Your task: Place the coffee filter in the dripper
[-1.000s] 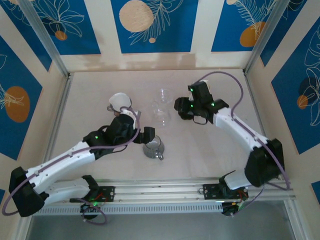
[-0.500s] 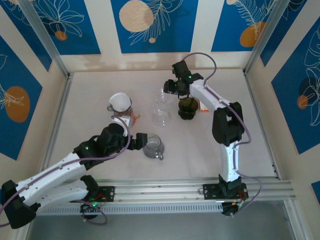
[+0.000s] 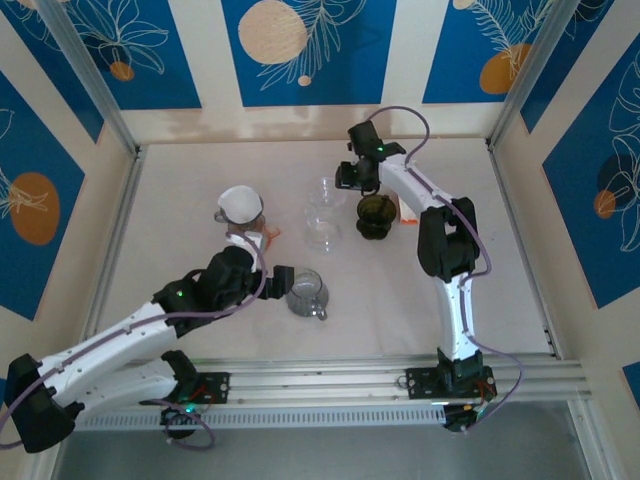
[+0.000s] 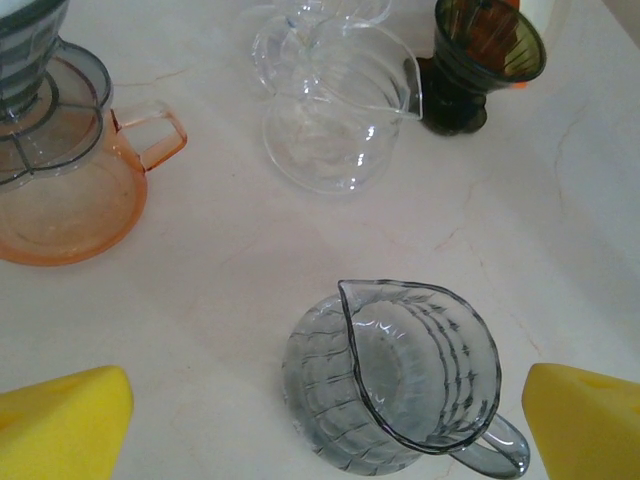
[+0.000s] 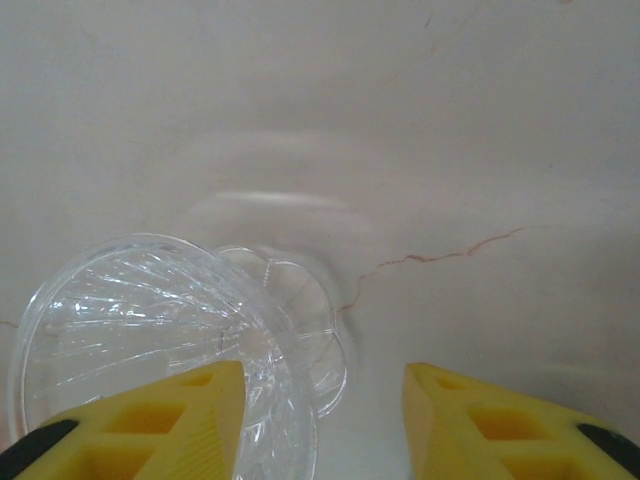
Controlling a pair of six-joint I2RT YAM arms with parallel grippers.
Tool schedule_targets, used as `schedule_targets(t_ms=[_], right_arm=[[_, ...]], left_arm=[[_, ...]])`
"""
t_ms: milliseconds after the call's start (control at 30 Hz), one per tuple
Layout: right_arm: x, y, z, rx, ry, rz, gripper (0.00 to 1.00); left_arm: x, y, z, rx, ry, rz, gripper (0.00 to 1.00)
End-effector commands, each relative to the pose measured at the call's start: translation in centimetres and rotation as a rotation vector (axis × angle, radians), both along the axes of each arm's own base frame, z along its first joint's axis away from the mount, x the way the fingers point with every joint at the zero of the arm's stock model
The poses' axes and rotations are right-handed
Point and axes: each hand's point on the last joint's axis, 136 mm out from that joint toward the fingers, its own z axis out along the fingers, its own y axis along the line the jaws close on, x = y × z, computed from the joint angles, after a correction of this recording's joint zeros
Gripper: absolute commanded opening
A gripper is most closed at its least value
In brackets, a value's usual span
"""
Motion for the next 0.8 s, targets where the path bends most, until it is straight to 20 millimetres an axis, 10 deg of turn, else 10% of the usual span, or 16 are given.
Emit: schedule_targets(t_ms=[0, 467, 767], right_arm=[[0.0, 0.8, -0.9, 0.02, 0.023, 0.044, 0.45], [-0.3, 1.9, -2.0, 0.046, 0.049, 0.081, 0.15], [-0.2, 2.0, 0.8, 0.064, -0.026, 0.077, 0.0]], left_arm=[[0.2, 0.1, 0.1, 0.03, -0.007, 0.0, 1.0], [0.2, 0.6, -0.6, 0.044, 0.007, 0.027, 1.0], [0.1, 0.8, -0.4, 0.031, 0.005, 0.035, 1.0]])
